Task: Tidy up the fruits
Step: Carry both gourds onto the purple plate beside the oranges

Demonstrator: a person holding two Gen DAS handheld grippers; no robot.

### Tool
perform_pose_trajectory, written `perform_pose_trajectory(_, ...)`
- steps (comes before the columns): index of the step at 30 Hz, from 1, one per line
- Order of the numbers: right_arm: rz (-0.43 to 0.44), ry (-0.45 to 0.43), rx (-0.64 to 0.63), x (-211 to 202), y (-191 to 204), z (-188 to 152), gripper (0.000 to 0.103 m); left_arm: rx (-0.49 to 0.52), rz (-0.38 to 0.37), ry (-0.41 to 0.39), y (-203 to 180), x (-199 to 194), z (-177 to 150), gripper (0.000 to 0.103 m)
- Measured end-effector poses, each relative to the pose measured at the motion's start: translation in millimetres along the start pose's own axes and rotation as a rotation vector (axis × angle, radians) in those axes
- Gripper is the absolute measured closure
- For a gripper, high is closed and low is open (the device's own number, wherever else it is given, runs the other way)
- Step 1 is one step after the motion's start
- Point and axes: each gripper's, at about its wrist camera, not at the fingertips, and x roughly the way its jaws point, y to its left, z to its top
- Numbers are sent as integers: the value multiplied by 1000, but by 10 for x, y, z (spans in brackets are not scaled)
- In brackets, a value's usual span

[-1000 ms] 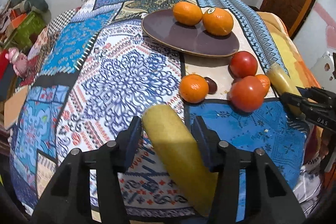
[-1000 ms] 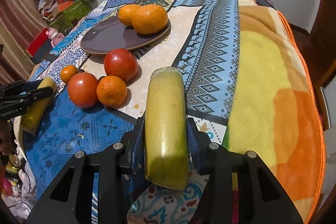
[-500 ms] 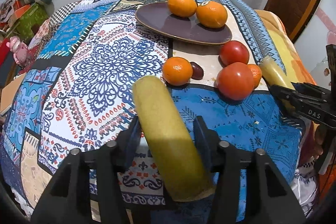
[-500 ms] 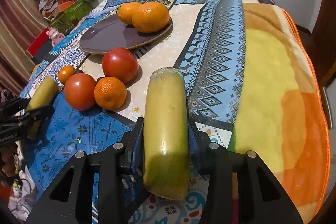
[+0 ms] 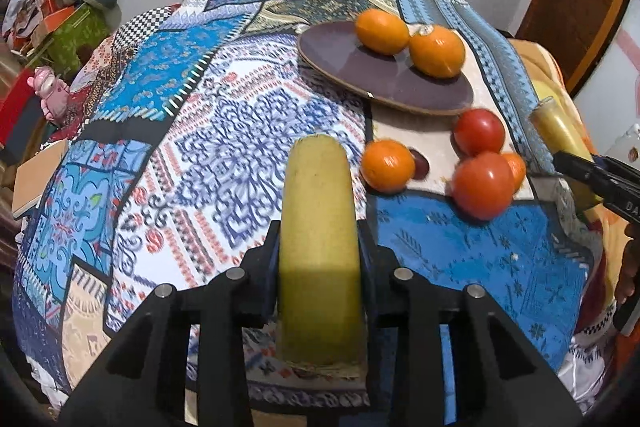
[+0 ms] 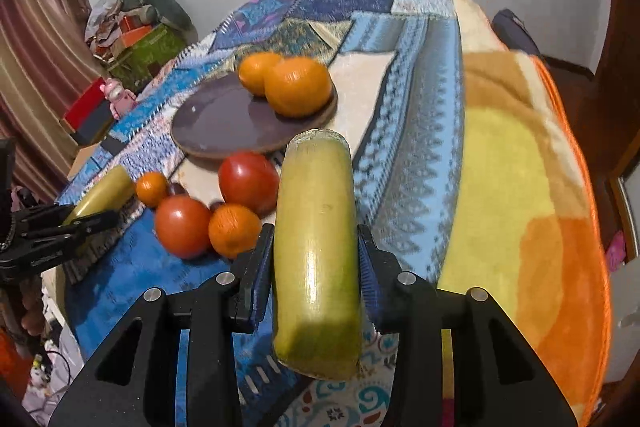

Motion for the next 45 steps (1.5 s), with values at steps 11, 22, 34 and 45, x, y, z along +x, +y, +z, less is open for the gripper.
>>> perform_pose_trajectory(11,33,-44,-90,127,289,489,67,14,-16,-96,13,-111,492,69)
perform_pose_trajectory(22,80,-18,-181,557,651,809,67,40,-22,-124,-54,88,966,69)
perform_pose_trajectory(34,90,63,-268,1027,800,982,67,17,-33,-77,-4,550,1255,69)
perform_pose_trajectory(45,80,107,-343,1218,905,1056,67,5,-39,-57,-2,826,1446,69)
